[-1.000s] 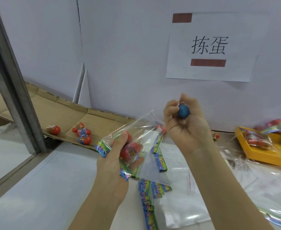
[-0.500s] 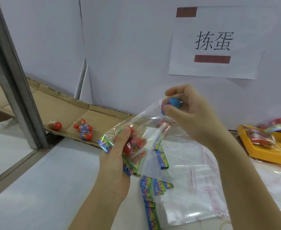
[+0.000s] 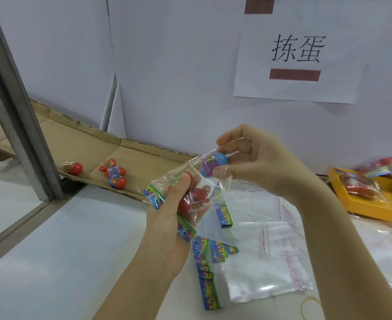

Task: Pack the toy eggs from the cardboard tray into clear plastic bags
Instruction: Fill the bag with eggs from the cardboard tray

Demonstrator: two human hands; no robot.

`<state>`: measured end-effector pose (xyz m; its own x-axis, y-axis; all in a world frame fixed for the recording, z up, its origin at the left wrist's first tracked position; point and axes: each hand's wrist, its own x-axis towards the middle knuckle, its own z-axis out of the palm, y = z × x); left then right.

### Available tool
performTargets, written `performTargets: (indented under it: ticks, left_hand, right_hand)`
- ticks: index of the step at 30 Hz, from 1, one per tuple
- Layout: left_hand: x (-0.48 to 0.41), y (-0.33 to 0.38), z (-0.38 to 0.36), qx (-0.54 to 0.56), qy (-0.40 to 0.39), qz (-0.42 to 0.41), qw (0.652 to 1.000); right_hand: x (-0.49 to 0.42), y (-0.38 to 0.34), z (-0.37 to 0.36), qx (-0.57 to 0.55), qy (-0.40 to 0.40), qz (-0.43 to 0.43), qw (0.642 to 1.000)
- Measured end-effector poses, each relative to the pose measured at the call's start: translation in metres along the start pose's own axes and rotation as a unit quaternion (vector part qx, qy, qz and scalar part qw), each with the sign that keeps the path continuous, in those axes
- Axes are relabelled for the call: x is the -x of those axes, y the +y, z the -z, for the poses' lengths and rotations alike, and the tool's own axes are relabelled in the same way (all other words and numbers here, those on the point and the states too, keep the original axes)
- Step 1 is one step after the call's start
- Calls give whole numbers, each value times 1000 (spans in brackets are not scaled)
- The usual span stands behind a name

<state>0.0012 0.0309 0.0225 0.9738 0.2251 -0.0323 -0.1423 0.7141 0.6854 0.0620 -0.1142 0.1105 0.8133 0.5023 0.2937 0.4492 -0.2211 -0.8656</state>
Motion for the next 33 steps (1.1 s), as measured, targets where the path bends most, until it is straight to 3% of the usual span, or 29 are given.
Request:
performTargets:
  ticks: [9, 13, 18, 24, 33]
  left_hand:
    - [1, 0, -2, 6, -1, 0, 1000]
    - [-1, 2, 0, -1, 9, -6, 1000]
    - [3, 1, -2, -5, 7, 6, 1000]
    - [2, 5, -1, -33, -1, 13, 999]
    - [-1, 8, 1, -33, -7, 2, 999]
  right_hand:
    - [-7, 10, -15, -9, -6, 11, 1000]
    - [-4, 11, -11, -7, -48, 3, 999]
    - [-7, 16, -10, 8, -15, -1, 1000]
    - [-5, 15, -11, 7, -55, -10, 998]
    - [-2, 6, -17, 107, -38, 38, 993]
